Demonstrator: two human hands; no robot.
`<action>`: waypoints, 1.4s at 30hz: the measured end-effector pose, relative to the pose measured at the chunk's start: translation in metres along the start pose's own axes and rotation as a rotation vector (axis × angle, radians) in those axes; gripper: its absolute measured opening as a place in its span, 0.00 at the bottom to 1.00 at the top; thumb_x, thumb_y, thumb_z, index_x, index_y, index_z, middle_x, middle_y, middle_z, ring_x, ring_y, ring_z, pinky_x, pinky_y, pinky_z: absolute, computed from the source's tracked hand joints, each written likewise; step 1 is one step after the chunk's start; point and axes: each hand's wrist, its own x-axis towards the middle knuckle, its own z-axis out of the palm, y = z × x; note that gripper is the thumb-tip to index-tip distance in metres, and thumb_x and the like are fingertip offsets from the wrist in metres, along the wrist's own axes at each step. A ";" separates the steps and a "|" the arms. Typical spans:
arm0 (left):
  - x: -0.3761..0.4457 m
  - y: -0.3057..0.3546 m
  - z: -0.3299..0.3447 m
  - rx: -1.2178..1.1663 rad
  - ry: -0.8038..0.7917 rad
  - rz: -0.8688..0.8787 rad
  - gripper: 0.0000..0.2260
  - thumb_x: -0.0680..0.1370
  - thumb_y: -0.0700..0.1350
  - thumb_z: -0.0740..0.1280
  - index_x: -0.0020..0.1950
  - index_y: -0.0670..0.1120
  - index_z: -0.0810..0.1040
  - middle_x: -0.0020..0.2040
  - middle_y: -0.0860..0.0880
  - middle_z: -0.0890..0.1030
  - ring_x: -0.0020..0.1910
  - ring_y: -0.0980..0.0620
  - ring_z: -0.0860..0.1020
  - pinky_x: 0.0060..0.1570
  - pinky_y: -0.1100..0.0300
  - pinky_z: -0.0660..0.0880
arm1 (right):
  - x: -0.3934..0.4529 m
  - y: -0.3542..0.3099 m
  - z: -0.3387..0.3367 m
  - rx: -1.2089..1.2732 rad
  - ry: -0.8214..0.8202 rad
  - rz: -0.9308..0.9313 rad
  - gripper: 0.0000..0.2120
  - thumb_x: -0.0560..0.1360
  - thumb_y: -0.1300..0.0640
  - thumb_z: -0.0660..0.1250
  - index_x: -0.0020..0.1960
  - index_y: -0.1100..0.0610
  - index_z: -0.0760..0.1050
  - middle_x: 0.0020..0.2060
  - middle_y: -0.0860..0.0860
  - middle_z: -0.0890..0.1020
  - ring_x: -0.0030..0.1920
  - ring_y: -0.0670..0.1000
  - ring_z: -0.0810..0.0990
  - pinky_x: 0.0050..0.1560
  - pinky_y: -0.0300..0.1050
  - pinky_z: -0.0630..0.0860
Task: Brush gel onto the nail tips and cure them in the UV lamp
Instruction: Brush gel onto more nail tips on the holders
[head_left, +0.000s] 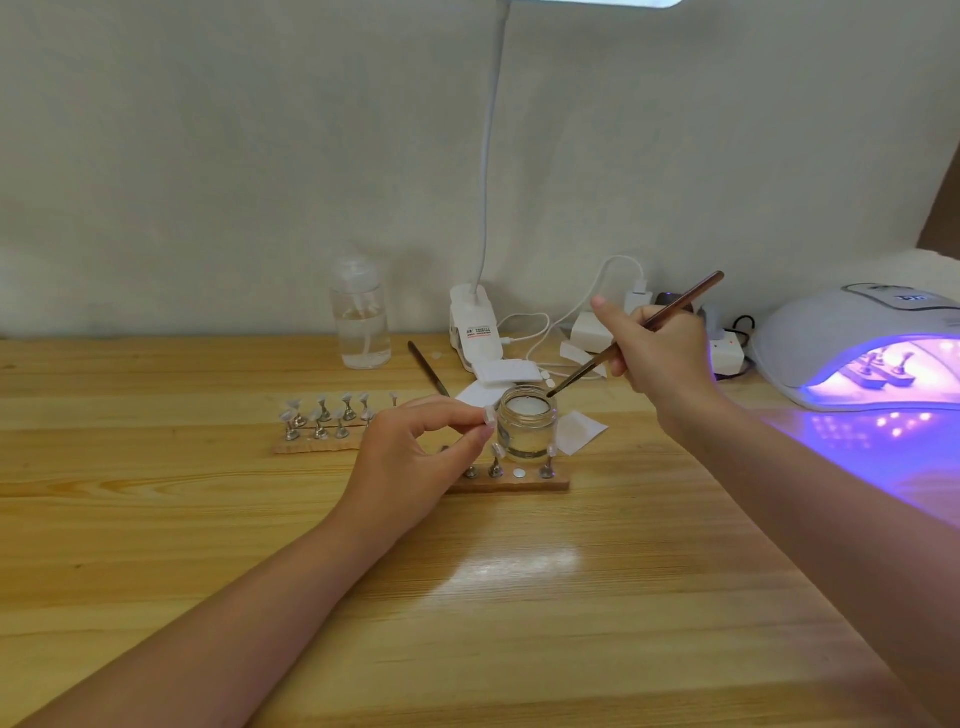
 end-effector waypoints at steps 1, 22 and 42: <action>0.000 0.000 0.000 0.000 -0.001 0.004 0.06 0.70 0.37 0.71 0.43 0.47 0.83 0.41 0.51 0.83 0.43 0.58 0.79 0.48 0.73 0.71 | -0.001 0.001 0.001 -0.002 -0.002 0.002 0.20 0.73 0.47 0.68 0.28 0.56 0.69 0.17 0.46 0.72 0.17 0.39 0.68 0.30 0.37 0.64; 0.001 -0.001 0.000 0.019 0.014 -0.001 0.10 0.70 0.35 0.71 0.42 0.51 0.82 0.40 0.55 0.82 0.43 0.62 0.78 0.47 0.75 0.69 | -0.071 -0.002 0.009 0.302 -0.162 -0.324 0.16 0.75 0.47 0.58 0.40 0.54 0.81 0.31 0.49 0.83 0.30 0.44 0.79 0.34 0.30 0.72; 0.001 -0.002 0.002 0.030 0.022 -0.051 0.08 0.71 0.35 0.71 0.43 0.48 0.83 0.38 0.55 0.80 0.40 0.65 0.76 0.45 0.76 0.68 | -0.081 0.007 0.016 0.242 -0.223 -0.441 0.14 0.75 0.54 0.59 0.37 0.54 0.80 0.29 0.47 0.82 0.30 0.43 0.79 0.33 0.30 0.71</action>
